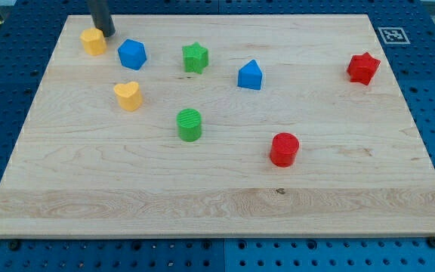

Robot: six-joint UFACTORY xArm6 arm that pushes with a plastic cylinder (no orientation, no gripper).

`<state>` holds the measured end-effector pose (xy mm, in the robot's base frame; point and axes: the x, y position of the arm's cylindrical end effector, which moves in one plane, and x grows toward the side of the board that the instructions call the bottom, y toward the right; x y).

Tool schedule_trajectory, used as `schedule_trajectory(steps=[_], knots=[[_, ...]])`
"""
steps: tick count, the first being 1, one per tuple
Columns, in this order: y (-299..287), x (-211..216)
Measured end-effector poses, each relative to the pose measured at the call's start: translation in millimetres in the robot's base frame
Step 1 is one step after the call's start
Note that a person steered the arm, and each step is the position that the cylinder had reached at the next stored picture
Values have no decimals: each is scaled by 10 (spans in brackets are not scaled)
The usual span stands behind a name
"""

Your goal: Move blue cube towards green circle

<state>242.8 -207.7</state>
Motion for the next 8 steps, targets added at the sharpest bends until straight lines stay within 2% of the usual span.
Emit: schedule_trajectory(steps=[2, 4, 5, 7, 8], knots=[[363, 35], [379, 616], [555, 746], [1644, 1051], [1823, 1157]])
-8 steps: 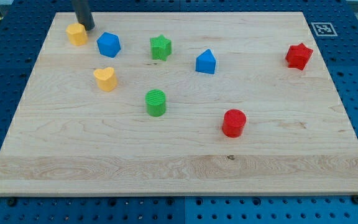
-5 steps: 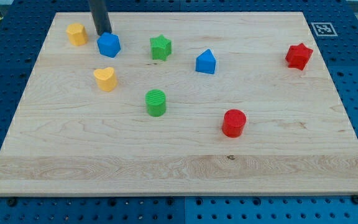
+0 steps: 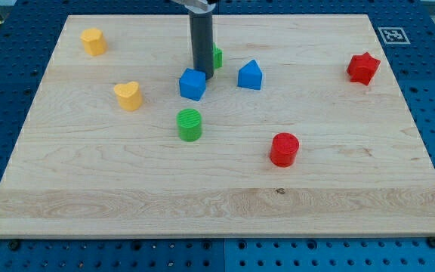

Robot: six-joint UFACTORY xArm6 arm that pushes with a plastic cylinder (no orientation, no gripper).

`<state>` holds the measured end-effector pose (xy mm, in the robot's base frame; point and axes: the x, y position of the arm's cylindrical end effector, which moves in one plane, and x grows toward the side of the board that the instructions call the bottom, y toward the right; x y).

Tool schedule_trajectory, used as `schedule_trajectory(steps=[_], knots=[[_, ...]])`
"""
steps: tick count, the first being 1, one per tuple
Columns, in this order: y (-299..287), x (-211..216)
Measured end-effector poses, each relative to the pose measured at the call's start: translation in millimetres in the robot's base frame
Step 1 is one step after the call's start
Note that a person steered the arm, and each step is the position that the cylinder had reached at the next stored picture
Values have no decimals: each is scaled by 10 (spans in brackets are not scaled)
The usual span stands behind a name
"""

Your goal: Move blue cube towards green circle

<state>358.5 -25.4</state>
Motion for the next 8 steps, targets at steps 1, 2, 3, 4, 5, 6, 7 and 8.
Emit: schedule_trajectory(steps=[1, 2, 3, 4, 5, 6, 7, 8], knots=[[-28, 122], [-44, 157], [-43, -291], [-144, -284], [-339, -58], [-520, 371], [-575, 851], [-575, 1248]])
